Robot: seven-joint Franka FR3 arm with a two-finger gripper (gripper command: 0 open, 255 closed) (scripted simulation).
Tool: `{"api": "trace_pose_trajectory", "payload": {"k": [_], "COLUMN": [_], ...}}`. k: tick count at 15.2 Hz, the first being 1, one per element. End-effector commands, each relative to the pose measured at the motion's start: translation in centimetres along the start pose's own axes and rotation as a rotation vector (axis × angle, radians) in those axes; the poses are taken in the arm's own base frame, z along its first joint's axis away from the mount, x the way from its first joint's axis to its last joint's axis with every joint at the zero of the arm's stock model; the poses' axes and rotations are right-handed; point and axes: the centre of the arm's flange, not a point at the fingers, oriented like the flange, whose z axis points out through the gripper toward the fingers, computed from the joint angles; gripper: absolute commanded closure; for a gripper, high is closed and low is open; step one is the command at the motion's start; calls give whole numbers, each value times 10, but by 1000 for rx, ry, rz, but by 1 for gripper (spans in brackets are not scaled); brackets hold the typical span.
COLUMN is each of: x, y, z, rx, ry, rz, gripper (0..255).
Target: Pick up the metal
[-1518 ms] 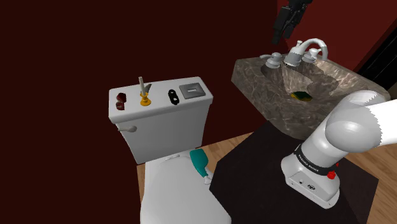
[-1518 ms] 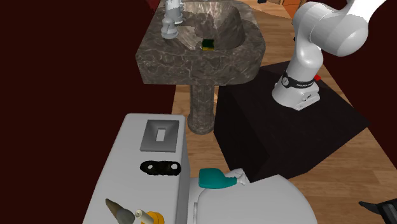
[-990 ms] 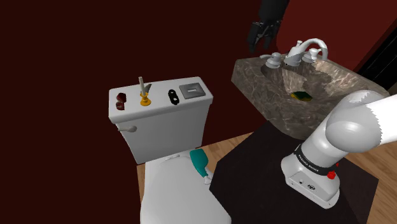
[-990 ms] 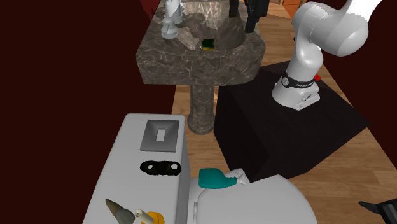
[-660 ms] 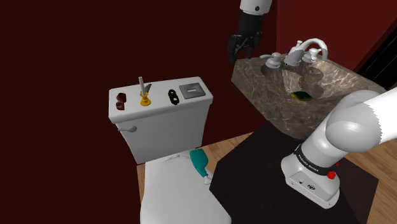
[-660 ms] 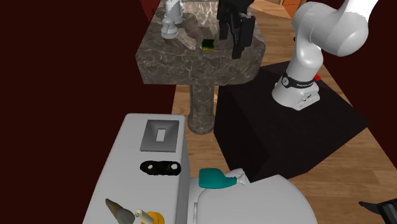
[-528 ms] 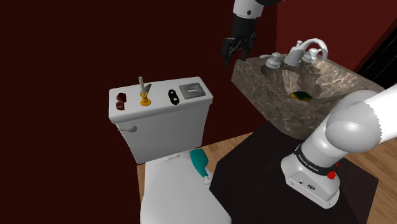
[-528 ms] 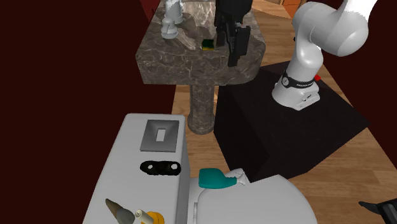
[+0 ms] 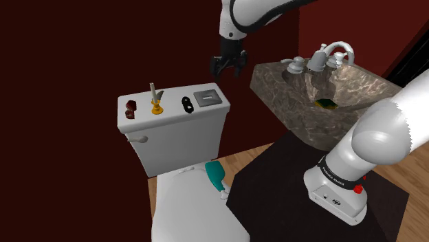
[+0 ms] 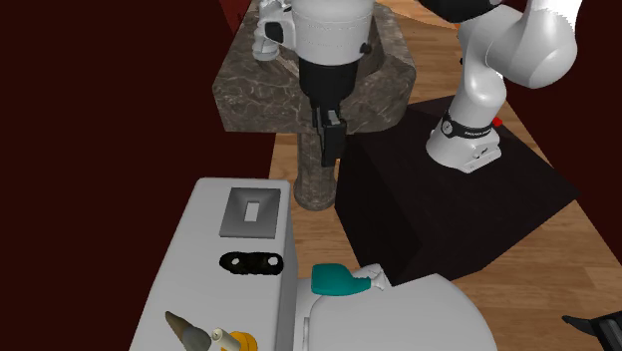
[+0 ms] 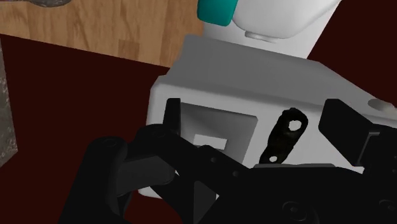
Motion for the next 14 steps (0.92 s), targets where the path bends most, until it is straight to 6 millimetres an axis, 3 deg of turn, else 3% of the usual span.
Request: {"api": "trace_pose_trajectory", "payload": {"k": [1,14], "x": [16,125], "y": [-15,-101], "z": [17,121], "rx": [-2,-24], "ry": [0,-3], "rz": [24,171], "gripper": [0,0]}}
